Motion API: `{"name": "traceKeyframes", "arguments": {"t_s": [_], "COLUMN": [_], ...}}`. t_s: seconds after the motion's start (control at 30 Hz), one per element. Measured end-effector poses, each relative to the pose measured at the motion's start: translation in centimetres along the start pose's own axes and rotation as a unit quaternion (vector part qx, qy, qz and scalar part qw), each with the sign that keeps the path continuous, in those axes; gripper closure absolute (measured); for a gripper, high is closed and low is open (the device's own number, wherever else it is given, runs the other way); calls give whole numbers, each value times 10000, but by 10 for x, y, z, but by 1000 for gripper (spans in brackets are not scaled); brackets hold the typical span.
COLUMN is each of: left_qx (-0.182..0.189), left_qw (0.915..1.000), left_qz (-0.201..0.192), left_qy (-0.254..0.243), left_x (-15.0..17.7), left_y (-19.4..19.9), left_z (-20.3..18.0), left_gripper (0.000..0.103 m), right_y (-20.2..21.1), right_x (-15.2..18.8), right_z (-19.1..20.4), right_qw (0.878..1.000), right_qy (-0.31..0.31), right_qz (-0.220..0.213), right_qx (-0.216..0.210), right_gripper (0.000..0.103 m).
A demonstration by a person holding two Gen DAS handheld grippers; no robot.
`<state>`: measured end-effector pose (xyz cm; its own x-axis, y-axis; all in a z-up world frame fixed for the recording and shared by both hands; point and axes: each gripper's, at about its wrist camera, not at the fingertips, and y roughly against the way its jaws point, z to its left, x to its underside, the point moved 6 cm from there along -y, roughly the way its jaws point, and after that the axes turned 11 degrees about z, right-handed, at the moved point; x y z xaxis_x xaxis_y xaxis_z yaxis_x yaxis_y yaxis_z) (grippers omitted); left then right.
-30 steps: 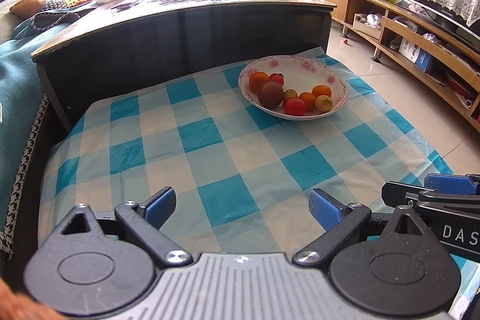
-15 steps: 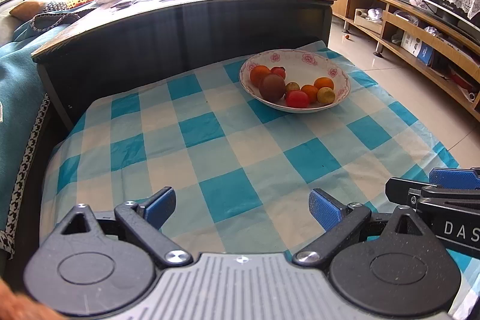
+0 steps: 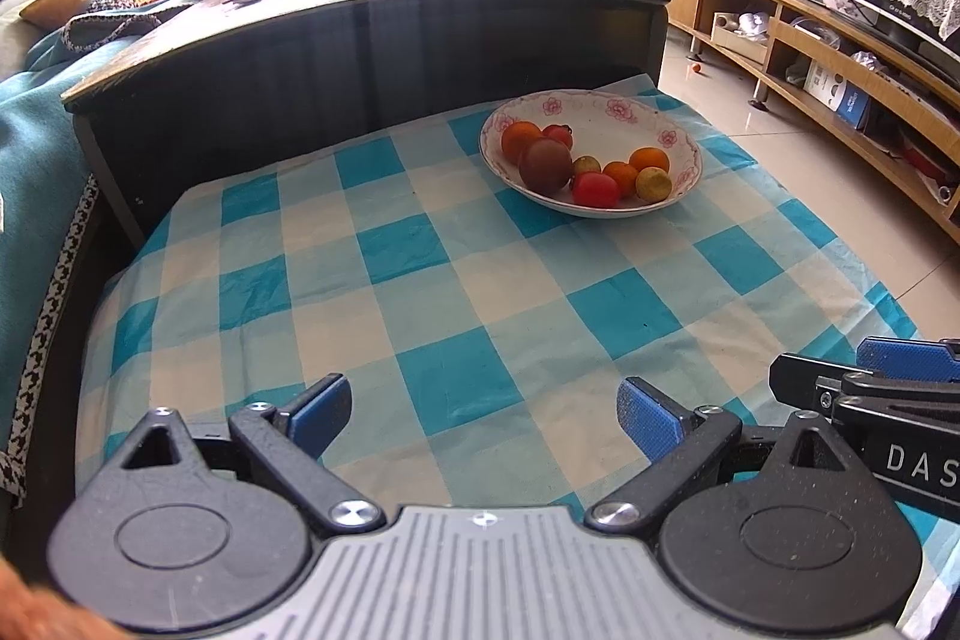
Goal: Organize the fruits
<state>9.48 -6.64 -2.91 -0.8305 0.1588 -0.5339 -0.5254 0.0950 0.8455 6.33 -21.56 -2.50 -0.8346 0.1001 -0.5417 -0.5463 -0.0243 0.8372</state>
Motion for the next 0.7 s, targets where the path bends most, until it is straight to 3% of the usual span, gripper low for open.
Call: {"name": "traceKeyframes", "arguments": {"t_s": [0.7], "left_qx": [65], "left_qw": [9999], "left_qz": [-89], "left_qy": [94], "left_x": [0], "left_y": [3], "left_z": [5], "left_gripper": [0], "right_y": [-3], "right_x": [1], "right_z": [0], "right_qw": [10000], "right_qy": [-8], "right_qz": [48], "right_qx": [38], "right_gripper": [52]}}
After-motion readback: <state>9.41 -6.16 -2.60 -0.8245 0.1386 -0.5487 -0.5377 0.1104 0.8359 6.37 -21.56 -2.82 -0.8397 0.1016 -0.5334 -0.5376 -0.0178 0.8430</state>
